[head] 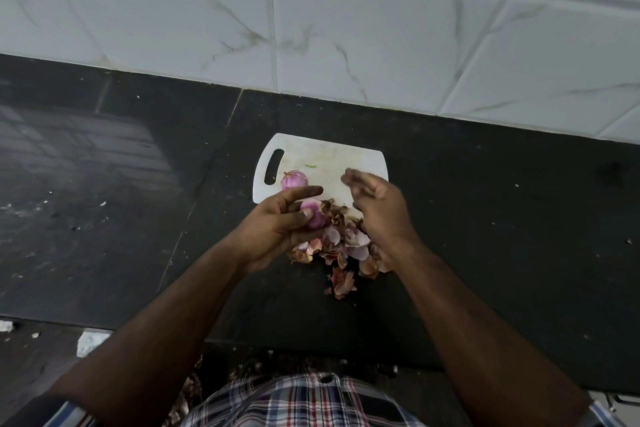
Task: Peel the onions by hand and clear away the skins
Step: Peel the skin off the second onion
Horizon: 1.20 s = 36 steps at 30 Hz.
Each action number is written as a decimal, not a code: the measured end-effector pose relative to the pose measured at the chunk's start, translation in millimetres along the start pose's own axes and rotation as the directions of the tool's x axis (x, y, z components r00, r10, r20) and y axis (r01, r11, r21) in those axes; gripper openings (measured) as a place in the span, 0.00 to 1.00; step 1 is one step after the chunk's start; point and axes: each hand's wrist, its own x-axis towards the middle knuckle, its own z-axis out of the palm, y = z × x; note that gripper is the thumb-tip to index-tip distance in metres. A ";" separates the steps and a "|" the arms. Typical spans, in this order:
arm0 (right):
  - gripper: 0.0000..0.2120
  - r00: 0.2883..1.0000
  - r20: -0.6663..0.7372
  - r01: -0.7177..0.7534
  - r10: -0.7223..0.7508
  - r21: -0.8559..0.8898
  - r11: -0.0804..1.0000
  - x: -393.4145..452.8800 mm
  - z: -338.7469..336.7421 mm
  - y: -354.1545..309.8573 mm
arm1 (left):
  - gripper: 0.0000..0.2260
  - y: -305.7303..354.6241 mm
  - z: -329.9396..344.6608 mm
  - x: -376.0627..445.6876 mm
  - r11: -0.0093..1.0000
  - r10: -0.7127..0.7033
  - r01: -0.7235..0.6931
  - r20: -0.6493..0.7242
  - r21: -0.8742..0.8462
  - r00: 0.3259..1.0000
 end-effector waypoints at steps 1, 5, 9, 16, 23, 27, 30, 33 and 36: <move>0.15 0.998 0.002 0.069 -0.069 -0.007 0.998 -0.7 5.1 -7.5 | 0.19 -1.7 3.8 0.5 1.000 -0.012 0.011 0.009 0.012 1.000; 0.20 0.984 0.001 0.180 -0.180 -0.030 0.983 -4.3 36.2 -27.1 | 0.18 -4.5 29.9 1.5 0.995 -0.012 0.000 0.117 0.103 0.993; 0.17 0.987 -0.054 0.155 -0.153 0.043 0.987 0.2 34.4 -33.8 | 0.14 8.2 39.4 -2.8 0.989 0.024 -0.050 0.187 0.136 0.982; 0.18 0.979 -0.122 0.169 -0.163 0.043 0.985 10.5 31.2 -44.6 | 0.12 0.3 38.1 -1.5 0.999 -0.013 0.011 0.032 0.043 0.999; 0.16 0.886 -0.210 0.383 -0.414 -0.171 0.908 13.1 29.3 -38.2 | 0.16 7.3 50.9 -2.9 0.998 -0.045 0.045 -0.017 0.042 0.999; 0.04 0.958 -0.071 0.273 -0.277 -0.066 0.960 14.9 2.0 -32.6 | 0.16 13.5 46.5 -3.1 0.993 -0.098 0.093 -0.073 -0.073 0.993; 0.13 0.929 0.225 0.330 -0.293 -0.148 0.932 -3.6 -15.6 -21.1 | 0.14 16.8 39.2 -3.5 0.992 -0.102 0.092 -0.133 -0.083 0.986; 0.15 0.899 0.247 0.421 -0.361 -0.263 0.868 -14.2 -13.6 -11.1 | 0.12 15.6 39.1 -0.2 0.990 -0.123 0.109 -0.173 -0.089 0.977; 0.09 0.889 0.113 0.458 -0.444 -0.261 0.850 -12.6 -9.9 -7.8 | 0.10 15.1 42.0 4.7 0.987 -0.139 0.120 -0.188 -0.107 0.972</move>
